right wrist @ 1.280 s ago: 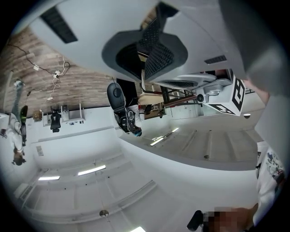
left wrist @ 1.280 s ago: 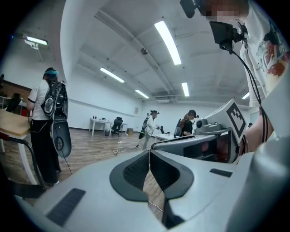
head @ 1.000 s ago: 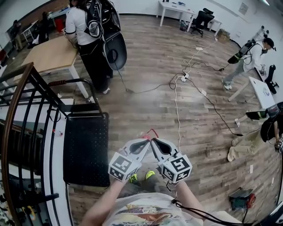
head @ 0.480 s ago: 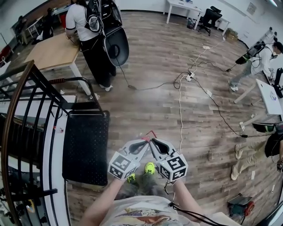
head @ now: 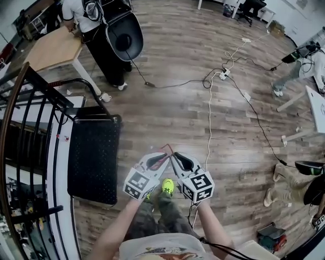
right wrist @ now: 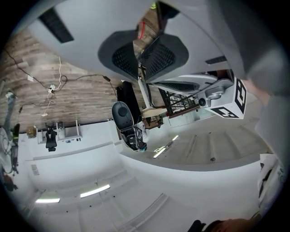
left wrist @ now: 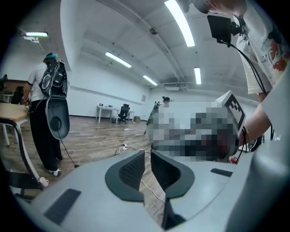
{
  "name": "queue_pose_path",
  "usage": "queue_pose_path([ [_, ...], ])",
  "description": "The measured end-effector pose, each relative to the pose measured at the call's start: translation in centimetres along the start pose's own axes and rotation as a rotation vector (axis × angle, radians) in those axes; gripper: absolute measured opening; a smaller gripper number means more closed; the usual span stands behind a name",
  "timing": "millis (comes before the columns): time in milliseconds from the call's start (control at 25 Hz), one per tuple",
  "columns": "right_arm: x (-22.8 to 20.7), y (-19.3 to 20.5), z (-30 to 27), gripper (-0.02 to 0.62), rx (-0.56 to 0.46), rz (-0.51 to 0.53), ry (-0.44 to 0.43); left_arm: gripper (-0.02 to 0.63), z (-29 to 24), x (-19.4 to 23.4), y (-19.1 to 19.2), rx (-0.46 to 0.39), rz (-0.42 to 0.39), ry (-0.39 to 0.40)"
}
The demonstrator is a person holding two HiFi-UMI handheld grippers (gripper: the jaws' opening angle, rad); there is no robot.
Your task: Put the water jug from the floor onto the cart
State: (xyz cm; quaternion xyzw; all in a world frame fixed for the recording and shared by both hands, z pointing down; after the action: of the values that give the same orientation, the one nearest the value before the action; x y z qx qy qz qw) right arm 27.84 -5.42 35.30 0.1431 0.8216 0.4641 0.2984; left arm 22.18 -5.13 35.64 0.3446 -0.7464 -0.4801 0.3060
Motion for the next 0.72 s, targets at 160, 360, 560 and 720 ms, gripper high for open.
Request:
queue_pose_path([
  [160,-2.3,1.6,-0.9,0.057,0.033,-0.028,-0.019,0.02,-2.5,1.2,1.1,0.009,-0.016,-0.033],
  [360,-5.1,3.8,-1.9,0.104,0.049,-0.047,0.002,0.072,-4.9,2.4,3.1,0.039,-0.012,-0.037],
  [560,-7.2,6.6,-4.6,0.115,0.08,-0.041,0.033,0.095,-7.0,4.4,6.8,0.082,-0.005,-0.04],
  [720,-9.3,8.6,-7.1,0.117,0.098,-0.039,0.052,0.097,-9.0,6.0,9.8,0.101,0.021,-0.051],
])
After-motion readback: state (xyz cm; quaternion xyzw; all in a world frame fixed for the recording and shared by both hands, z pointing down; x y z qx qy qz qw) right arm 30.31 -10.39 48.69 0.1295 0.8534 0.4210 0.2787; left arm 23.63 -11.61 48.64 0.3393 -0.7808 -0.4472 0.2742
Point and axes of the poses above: the fingertips, and each gripper's own axes: z backward along the fingers, x to its left, y out of its underside, the point moved 3 cm from there along z, backward along the fingers, and after that the axes turned 4 degrees about -z, right-handed, at the moved point
